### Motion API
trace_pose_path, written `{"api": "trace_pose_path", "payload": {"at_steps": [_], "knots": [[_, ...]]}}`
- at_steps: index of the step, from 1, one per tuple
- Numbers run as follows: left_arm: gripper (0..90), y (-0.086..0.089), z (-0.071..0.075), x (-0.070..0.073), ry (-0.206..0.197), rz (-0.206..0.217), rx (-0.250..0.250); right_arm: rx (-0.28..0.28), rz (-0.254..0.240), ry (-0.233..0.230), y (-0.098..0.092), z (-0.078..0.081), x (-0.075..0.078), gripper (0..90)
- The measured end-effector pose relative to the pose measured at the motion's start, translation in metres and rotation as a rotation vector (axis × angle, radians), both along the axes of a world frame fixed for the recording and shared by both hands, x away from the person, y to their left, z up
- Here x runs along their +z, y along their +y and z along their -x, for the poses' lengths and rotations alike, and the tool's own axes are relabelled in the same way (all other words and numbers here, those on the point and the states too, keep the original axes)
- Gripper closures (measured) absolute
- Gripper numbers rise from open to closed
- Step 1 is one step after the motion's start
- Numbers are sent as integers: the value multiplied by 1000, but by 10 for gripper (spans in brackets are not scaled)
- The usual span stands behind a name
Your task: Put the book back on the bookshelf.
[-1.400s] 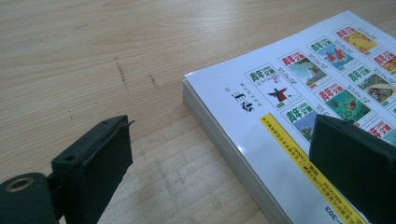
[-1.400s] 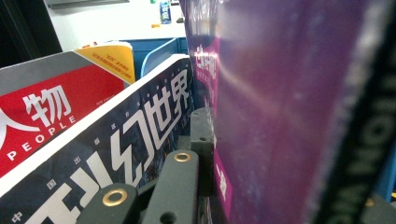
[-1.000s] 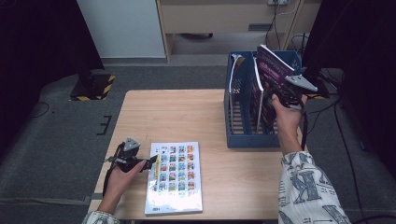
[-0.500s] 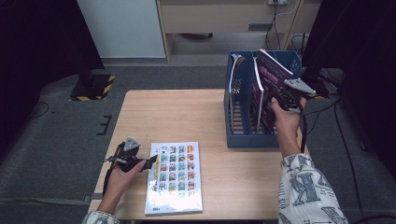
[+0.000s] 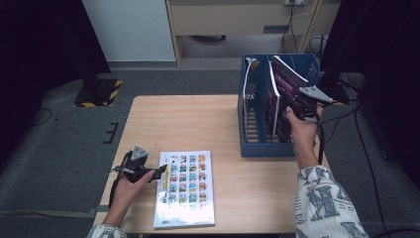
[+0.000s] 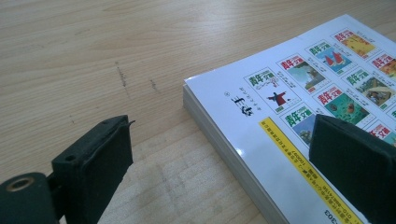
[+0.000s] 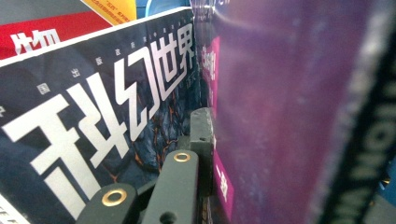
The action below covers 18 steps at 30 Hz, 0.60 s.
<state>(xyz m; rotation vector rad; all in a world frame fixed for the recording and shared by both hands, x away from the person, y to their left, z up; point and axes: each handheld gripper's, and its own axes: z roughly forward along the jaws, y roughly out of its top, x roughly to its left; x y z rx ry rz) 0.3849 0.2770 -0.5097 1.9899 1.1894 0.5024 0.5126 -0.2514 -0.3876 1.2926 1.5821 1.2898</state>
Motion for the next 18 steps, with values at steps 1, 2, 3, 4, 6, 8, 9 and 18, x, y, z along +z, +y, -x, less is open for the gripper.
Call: {"api": "trace_pose_path", "payload": {"at_steps": [1, 2, 3, 4, 6, 8, 9, 18], "knots": [[59, 0, 0, 0, 0, 0, 0, 0, 0, 0, 0, 0, 0, 841], [59, 0, 0, 0, 0, 0, 1, -1, 1, 4, 1, 0, 0, 841], [59, 0, 0, 0, 0, 0, 1, -1, 2, 10, 1, 1, 1, 841], [59, 0, 0, 0, 0, 0, 1, -1, 2, 10, 1, 1, 1, 841], [59, 1, 0, 0, 0, 0, 6, 12, 10, 26, 1, 1, 1, 839], [59, 1, 0, 0, -1, 0, 5, 14, 4, 31, 0, 1, 1, 838], [59, 1, 0, 0, 0, 1, 5, 18, 2, 34, -1, 1, 1, 837], [59, -1, 0, 0, 2, -2, 0, 65, 13, 69, 1, 2, -1, 827]]}}
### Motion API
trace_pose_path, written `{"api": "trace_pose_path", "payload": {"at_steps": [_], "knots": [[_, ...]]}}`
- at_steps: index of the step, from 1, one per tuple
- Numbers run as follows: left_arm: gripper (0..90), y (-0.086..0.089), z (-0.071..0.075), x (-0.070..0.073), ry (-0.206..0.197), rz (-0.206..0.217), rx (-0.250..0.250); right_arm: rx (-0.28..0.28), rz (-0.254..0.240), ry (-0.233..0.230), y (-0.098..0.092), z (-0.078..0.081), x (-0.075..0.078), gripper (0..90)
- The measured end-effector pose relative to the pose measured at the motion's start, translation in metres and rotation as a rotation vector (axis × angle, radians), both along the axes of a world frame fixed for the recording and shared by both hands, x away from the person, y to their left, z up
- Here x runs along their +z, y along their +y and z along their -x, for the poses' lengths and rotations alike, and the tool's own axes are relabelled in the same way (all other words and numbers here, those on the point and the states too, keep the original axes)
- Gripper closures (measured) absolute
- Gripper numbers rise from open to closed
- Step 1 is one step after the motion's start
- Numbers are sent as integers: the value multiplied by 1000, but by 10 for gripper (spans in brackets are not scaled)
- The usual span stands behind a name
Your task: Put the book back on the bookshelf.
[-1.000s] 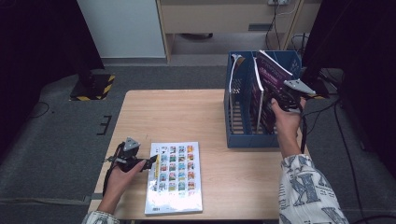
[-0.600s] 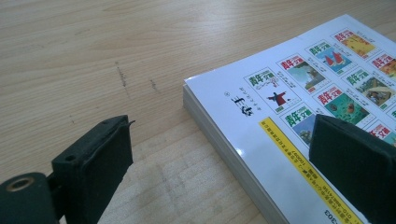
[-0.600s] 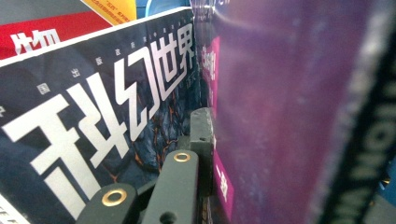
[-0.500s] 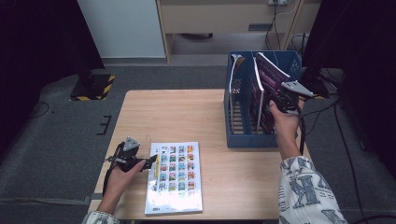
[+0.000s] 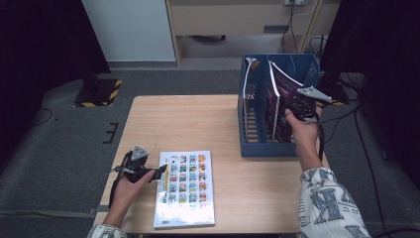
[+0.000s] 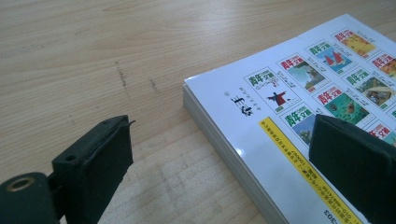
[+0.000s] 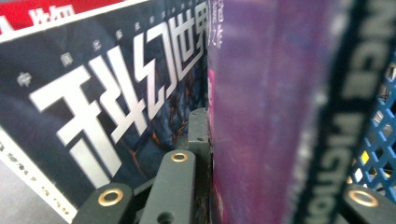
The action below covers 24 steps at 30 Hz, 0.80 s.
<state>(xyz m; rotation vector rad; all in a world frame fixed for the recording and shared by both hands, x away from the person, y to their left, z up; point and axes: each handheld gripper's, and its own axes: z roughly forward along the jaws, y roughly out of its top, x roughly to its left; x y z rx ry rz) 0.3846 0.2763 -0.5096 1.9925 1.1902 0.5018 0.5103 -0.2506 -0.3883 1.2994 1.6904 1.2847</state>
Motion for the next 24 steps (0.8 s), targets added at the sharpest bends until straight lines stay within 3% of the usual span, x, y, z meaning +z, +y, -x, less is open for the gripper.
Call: {"api": "trace_pose_path", "payload": {"at_steps": [12, 24], "knots": [[61, -1, 0, 0, 1, -2, -3, 27, -18, 19, 1, 1, 1, 818], [62, -1, 0, 0, 2, -5, -6, 37, -29, -11, -1, 6, 8, 817]]}}
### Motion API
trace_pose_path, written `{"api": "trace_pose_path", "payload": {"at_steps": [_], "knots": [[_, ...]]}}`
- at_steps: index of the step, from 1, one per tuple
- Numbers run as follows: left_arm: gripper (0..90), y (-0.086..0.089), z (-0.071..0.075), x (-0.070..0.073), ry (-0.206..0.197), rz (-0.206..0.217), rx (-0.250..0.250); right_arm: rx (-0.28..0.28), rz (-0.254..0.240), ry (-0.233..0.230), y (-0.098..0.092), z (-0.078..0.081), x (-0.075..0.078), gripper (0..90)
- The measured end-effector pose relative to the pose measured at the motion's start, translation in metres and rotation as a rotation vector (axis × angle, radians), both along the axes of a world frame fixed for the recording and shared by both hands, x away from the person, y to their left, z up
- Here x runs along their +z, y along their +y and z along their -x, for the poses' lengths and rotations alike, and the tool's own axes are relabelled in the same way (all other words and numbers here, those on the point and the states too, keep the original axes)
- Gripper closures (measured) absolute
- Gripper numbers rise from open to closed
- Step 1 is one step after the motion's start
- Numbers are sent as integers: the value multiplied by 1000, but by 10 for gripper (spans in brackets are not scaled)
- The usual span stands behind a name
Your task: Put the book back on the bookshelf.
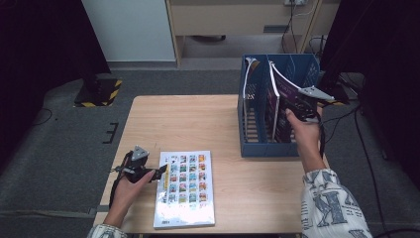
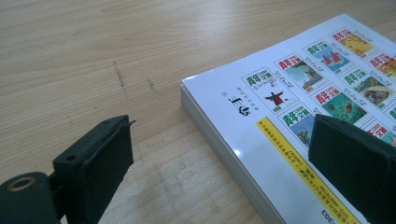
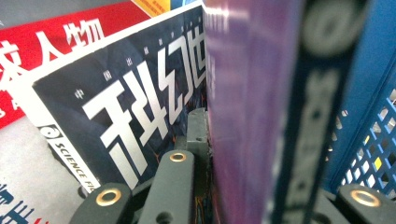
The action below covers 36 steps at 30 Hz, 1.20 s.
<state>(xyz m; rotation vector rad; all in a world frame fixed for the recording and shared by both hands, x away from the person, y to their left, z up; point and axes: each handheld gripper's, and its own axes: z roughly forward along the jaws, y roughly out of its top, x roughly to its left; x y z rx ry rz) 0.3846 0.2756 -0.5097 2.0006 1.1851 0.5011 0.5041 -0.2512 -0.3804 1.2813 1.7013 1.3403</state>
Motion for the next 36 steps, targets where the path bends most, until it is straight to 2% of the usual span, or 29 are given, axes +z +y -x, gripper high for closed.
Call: {"api": "trace_pose_path", "payload": {"at_steps": [14, 22, 36], "knots": [[63, 0, 0, 0, 0, 1, 0, 32, 8, -21, 1, 4, 11, 817], [63, 0, 0, 0, -1, -1, -1, 54, 11, -30, 3, 4, 12, 816], [65, -1, 0, -1, 0, -5, -5, 60, 29, -34, 4, 4, 13, 833]]}}
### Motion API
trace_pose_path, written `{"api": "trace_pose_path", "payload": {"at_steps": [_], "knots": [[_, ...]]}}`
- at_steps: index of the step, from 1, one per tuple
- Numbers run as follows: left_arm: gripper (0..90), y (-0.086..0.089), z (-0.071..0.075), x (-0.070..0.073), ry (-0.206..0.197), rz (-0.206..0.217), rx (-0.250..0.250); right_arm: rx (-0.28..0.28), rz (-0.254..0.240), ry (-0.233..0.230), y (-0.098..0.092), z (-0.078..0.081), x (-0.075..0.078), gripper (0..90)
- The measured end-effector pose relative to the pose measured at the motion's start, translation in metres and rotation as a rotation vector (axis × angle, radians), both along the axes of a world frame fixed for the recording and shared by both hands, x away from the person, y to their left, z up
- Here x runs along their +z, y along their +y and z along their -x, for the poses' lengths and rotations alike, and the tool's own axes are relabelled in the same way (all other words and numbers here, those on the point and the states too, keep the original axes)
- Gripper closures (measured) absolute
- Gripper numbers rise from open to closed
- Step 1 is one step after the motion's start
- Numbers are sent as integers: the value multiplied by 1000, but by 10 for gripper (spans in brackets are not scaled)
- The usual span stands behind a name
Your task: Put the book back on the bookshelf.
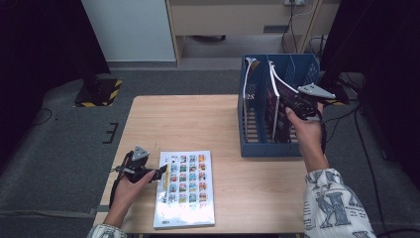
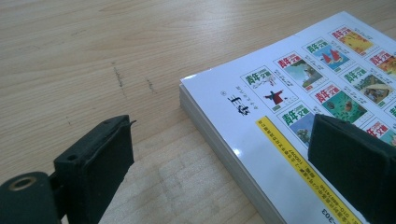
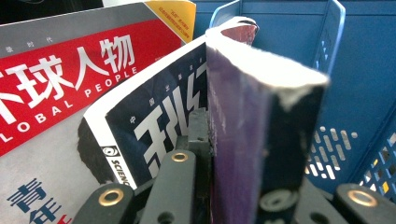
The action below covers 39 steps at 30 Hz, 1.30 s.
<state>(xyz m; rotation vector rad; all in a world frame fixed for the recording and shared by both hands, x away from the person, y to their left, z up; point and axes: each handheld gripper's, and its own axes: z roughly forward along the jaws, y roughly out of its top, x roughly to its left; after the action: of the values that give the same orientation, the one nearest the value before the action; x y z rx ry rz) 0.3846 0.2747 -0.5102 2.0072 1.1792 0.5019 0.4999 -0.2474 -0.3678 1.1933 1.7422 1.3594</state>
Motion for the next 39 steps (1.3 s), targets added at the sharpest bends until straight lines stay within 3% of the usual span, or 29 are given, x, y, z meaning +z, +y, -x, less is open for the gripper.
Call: {"api": "trace_pose_path", "payload": {"at_steps": [5, 11, 25, 39], "knots": [[65, 0, 0, 0, -1, 1, 0, -17, 12, -10, 0, 0, 0, 840], [66, 1, 0, 0, -3, 6, 3, -80, -5, -27, -1, -4, 1, 843], [67, 1, -2, -1, 0, 8, 3, -136, -28, -74, -3, -15, 11, 843], [68, 1, -2, -1, -3, 11, 5, -167, -11, -85, 2, -26, 2, 842]]}}
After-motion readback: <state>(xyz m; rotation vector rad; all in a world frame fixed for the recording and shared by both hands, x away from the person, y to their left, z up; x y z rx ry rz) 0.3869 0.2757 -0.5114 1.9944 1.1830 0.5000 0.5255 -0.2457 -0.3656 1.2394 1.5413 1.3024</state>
